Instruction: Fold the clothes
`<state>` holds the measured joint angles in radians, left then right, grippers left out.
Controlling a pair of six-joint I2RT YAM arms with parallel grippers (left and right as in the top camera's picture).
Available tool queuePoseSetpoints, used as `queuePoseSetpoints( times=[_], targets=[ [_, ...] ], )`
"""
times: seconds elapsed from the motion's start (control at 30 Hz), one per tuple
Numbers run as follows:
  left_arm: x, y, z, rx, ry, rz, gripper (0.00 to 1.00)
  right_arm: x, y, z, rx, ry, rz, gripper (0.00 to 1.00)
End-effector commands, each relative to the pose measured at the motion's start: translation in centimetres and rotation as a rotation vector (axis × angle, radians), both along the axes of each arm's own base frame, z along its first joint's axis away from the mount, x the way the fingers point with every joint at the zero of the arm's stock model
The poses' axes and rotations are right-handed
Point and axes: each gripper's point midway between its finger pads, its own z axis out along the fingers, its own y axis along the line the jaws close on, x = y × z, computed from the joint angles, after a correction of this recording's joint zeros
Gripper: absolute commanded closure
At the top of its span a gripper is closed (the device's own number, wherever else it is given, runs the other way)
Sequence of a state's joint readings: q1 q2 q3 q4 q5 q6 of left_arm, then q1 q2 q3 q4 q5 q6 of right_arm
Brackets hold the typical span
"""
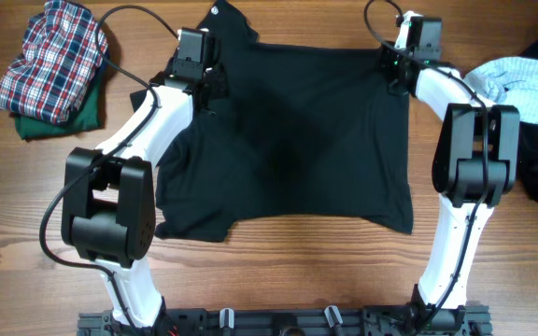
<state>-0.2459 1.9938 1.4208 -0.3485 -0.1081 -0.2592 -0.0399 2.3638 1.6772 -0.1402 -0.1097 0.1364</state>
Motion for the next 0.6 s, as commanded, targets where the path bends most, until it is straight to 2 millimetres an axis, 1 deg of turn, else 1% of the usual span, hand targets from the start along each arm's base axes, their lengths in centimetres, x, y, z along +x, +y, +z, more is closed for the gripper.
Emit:
queuePoseSetpoints(
  times=[0.0, 0.03, 0.1, 0.17, 0.23, 0.3, 0.33, 0.4, 0.47, 0.5, 0.57],
  targets=[
    [0.6, 0.9, -0.1, 0.023, -0.005, 0.01, 0.96, 0.2, 0.6, 5.5, 0.069, -0.048, 0.057, 0.28],
    [0.6, 1.0, -0.1, 0.024, -0.002, 0.012, 0.95, 0.0, 0.9, 7.1, 0.08, -0.06, 0.07, 0.23],
    [0.5, 1.1, -0.2, 0.025, 0.004, 0.014, 0.94, -0.9, 1.7, 10.0, 0.112, -0.068, 0.097, 0.2],
    [0.2, 1.2, -0.5, 0.029, 0.021, 0.015, 0.93, -2.5, 2.7, 12.3, 0.144, -0.048, 0.128, 0.18],
    [-0.3, 1.3, -0.8, 0.034, 0.043, 0.015, 0.92, -4.4, 3.5, 13.7, 0.167, -0.002, 0.14, 0.17],
    [-0.9, 1.4, -1.2, 0.041, 0.071, 0.015, 0.92, -6.4, 4.2, 14.0, 0.18, 0.065, 0.148, 0.16],
    [-1.2, 1.5, -1.4, 0.043, 0.087, 0.017, 0.91, -7.5, 4.6, 13.8, 0.183, 0.106, 0.151, 0.16],
    [-2.0, 1.7, -1.8, 0.028, 0.125, 0.05, 0.85, -9.9, 5.4, 12.9, 0.192, 0.213, 0.156, 0.18],
    [-3.6, 1.8, -2.1, -0.02, 0.195, 0.092, 0.79, -12.9, 6.1, 11.5, 0.203, 0.351, 0.159, 0.25],
    [-4.5, 1.6, -2.3, -0.058, 0.242, 0.086, 0.76, -14.9, 6.6, 10.6, 0.208, 0.437, 0.16, 0.33],
    [-5.9, 1.0, -2.5, -0.116, 0.308, 0.062, 0.72, -17.3, 7.3, 9.6, 0.22, 0.542, 0.148, 0.41]
  ],
)
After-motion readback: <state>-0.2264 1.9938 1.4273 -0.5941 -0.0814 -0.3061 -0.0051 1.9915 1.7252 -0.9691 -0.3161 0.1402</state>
